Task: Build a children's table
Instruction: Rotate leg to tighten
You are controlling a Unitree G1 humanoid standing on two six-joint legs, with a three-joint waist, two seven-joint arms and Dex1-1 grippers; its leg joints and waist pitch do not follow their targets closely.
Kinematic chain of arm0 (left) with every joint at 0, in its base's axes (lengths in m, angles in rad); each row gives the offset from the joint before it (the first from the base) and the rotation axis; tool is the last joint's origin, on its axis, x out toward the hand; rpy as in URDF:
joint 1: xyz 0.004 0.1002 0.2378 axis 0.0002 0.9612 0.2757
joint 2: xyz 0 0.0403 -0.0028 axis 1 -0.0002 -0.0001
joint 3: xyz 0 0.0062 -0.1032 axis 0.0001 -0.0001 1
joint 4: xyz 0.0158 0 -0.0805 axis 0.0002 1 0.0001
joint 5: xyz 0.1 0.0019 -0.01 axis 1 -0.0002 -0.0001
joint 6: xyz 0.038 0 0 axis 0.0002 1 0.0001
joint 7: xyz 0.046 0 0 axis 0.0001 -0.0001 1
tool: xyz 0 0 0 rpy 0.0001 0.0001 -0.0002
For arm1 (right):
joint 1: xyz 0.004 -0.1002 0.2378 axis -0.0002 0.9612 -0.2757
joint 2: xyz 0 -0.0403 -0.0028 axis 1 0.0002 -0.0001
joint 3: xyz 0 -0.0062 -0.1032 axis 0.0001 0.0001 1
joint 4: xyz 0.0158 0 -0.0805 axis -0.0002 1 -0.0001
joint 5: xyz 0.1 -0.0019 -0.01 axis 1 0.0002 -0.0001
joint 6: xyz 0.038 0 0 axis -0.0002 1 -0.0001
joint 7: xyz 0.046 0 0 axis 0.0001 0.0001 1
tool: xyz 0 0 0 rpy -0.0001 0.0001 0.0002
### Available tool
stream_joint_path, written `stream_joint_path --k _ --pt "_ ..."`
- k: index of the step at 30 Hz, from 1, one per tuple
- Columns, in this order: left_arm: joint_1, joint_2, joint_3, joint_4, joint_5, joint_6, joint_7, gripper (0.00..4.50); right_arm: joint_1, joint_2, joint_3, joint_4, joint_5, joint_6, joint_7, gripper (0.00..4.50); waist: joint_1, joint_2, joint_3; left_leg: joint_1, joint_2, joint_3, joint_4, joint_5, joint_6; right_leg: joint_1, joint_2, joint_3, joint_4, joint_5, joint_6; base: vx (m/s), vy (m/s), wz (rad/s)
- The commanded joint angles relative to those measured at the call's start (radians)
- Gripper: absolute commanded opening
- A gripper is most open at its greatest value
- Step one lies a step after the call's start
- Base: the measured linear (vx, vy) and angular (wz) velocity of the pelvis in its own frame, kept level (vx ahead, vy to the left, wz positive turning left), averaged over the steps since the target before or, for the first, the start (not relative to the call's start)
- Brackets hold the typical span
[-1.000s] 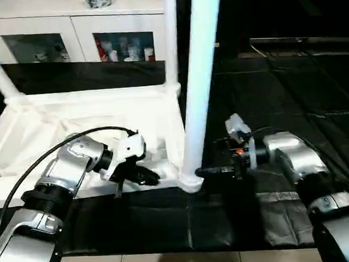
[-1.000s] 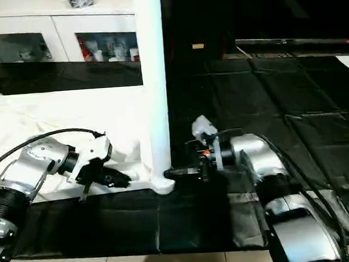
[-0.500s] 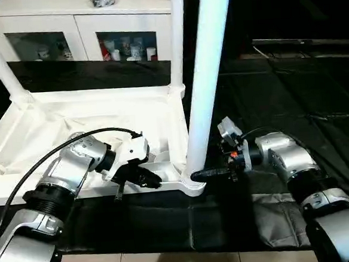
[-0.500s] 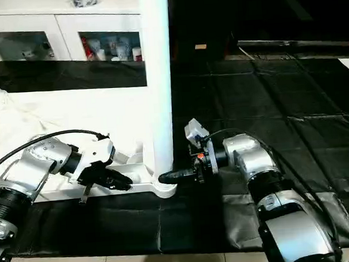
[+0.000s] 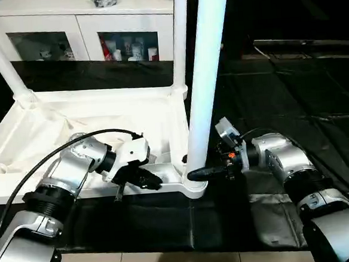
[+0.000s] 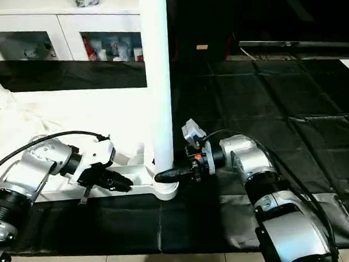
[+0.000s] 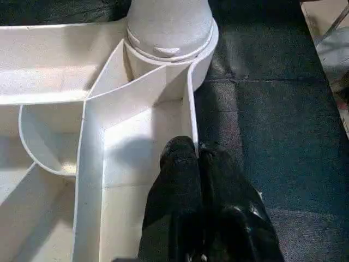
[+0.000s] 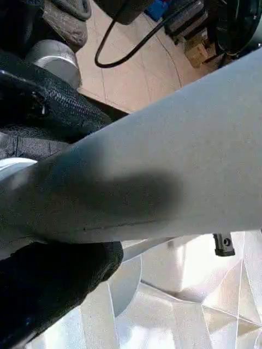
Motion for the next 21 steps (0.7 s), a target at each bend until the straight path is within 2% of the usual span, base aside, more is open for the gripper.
stream_joint_path --k 1,3,4,5,6,7,8,9,10,12,13,14,15,16,17,19,21 --pt "0.01 -0.027 -0.028 0.013 0.021 0.024 0.042 0.0 0.013 0.019 -0.032 -0.032 0.029 0.044 -0.051 2.22 -0.007 -0.007 -0.068 0.012 0.036 -0.005 -0.065 -0.167 0.037 0.049 -0.067 0.059 -0.072 -0.163 -0.227 0.0 0.0 0.0" --pt "-0.012 -0.074 0.006 0.042 0.022 0.078 0.153 0.0 0.041 0.05 -0.053 -0.049 0.014 0.056 -0.205 2.21 -0.008 -0.008 -0.066 0.014 0.036 -0.004 -0.067 -0.178 0.023 0.048 -0.066 0.061 -0.075 -0.193 -0.217 0.0 0.0 0.0" --pt "-0.012 -0.074 0.006 0.042 0.022 0.078 0.153 0.0 0.041 0.05 -0.053 -0.049 0.014 0.056 -0.205 2.2 -0.006 -0.008 -0.065 0.017 0.035 -0.005 -0.068 -0.185 0.018 0.045 -0.068 0.06 -0.079 -0.214 -0.212 0.0 0.0 0.0" --pt "-0.022 -0.096 0.022 0.054 0.021 0.104 0.2 0.0 0.051 0.064 -0.059 -0.052 0.002 0.059 -0.278 2.18 -0.008 -0.007 -0.064 0.016 0.033 -0.007 -0.069 -0.208 0.006 0.048 -0.07 0.059 -0.085 -0.273 -0.196 0.0 0.0 0.0" --pt "-0.039 -0.135 0.047 0.076 0.018 0.137 0.281 0.0 0.062 0.091 -0.065 -0.053 -0.021 0.064 -0.392 2.15 -0.007 -0.002 -0.062 0.02 0.033 -0.008 -0.07 -0.229 -0.002 0.044 -0.072 0.059 -0.092 -0.325 -0.176 0.0 0.0 0.0" --pt "-0.039 -0.135 0.047 0.076 0.018 0.137 0.281 0.0 0.062 0.091 -0.065 -0.053 -0.021 0.064 -0.392 2.13 -0.011 -0.005 -0.057 0.02 0.032 -0.007 -0.073 -0.241 -0.007 0.041 -0.07 0.06 -0.098 -0.353 -0.164 -0.054 -0.004 -0.04" --pt "-0.041 -0.138 0.049 0.078 0.017 0.139 0.289 0.0 0.063 0.094 -0.066 -0.053 -0.023 0.065 -0.402 2.11 -0.013 -0.008 -0.058 0.021 0.03 -0.013 -0.075 -0.266 -0.015 0.044 -0.073 0.057 -0.103 -0.411 -0.145 0.0 0.0 0.0" --pt "-0.064 -0.193 0.083 0.112 0.013 0.185 0.402 0.0 0.071 0.134 -0.075 -0.051 -0.052 0.082 -0.557 2.09 -0.017 -0.001 -0.053 0.024 0.03 -0.011 -0.076 -0.279 -0.023 0.037 -0.07 0.059 -0.109 -0.448 -0.129 0.0 0.0 0.0" --pt "-0.064 -0.193 0.083 0.112 0.013 0.185 0.402 0.0 0.071 0.134 -0.075 -0.051 -0.052 0.082 -0.557 2.06 -0.019 -0.003 -0.05 0.027 0.028 -0.013 -0.077 -0.299 -0.03 0.034 -0.071 0.057 -0.114 -0.479 -0.122 0.0 0.0 0.0" --pt "-0.074 -0.217 0.096 0.126 0.011 0.204 0.449 0.0 0.07 0.154 -0.082 -0.049 -0.061 0.091 -0.621 2.01 -0.032 -0.007 -0.047 0.034 0.023 -0.021 -0.077 -0.361 -0.03 0.035 -0.078 0.049 -0.133 -0.609 -0.077 0.0 0.0 0.0" --pt "-0.09 -0.256 0.114 0.147 0.008 0.224 0.521 0.0 0.064 0.189 -0.097 -0.05 -0.065 0.097 -0.713 2.01 -0.035 -0.002 -0.046 0.037 0.024 -0.022 -0.077 -0.375 -0.029 0.033 -0.078 0.049 -0.136 -0.623 -0.073 0.0 0.0 0.0" --pt "-0.097 -0.272 0.121 0.157 0.006 0.232 0.55 0.0 0.061 0.205 -0.101 -0.052 -0.068 0.099 -0.747 2.01 -0.041 -0.002 -0.048 0.04 0.023 -0.023 -0.078 -0.382 -0.036 0.031 -0.075 0.047 -0.139 -0.617 -0.071 0.0 0.0 0.0" --pt "-0.106 -0.291 0.13 0.168 0.005 0.24 0.586 0.0 0.06 0.224 -0.107 -0.061 -0.074 0.102 -0.788 2.01 -0.045 -0.004 -0.051 0.035 0.024 -0.027 -0.082 -0.382 -0.035 0.037 -0.074 0.044 -0.136 -0.597 -0.071 0.0 0.0 0.0" --pt "-0.111 -0.302 0.136 0.172 0.002 0.245 0.605 0.0 0.061 0.238 -0.107 -0.069 -0.073 0.099 -0.797 2.01 -0.045 -0.004 -0.051 0.035 0.024 -0.027 -0.082 -0.382 -0.035 0.037 -0.074 0.044 -0.136 -0.597 -0.071 0.0 0.0 0.0" --pt "-0.114 -0.309 0.14 0.174 0.0 0.247 0.615 0.0 0.062 0.247 -0.107 -0.075 -0.073 0.095 -0.799 2.01 -0.05 -0.001 -0.055 0.032 0.025 -0.029 -0.086 -0.375 -0.028 0.041 -0.073 0.044 -0.135 -0.544 -0.08 0.0 0.0 0.0" --pt "-0.119 -0.315 0.146 0.175 0.0 0.253 0.626 0.0 0.067 0.26 -0.1 -0.093 -0.072 0.08 -0.795 2.52 -0.052 -0.001 -0.056 0.03 0.027 -0.027 -0.089 -0.363 -0.018 0.04 -0.071 0.049 -0.131 -0.481 -0.099 0.0 0.0 0.0" --pt "-0.118 -0.312 0.145 0.171 0.001 0.242 0.614 0.0 0.071 0.262 -0.092 -0.101 -0.073 0.063 -0.785 2.65 -0.053 -0.002 -0.055 0.03 0.026 -0.024 -0.089 -0.36 -0.007 0.039 -0.07 0.054 -0.127 -0.444 -0.12 0.0 0.0 0.0"
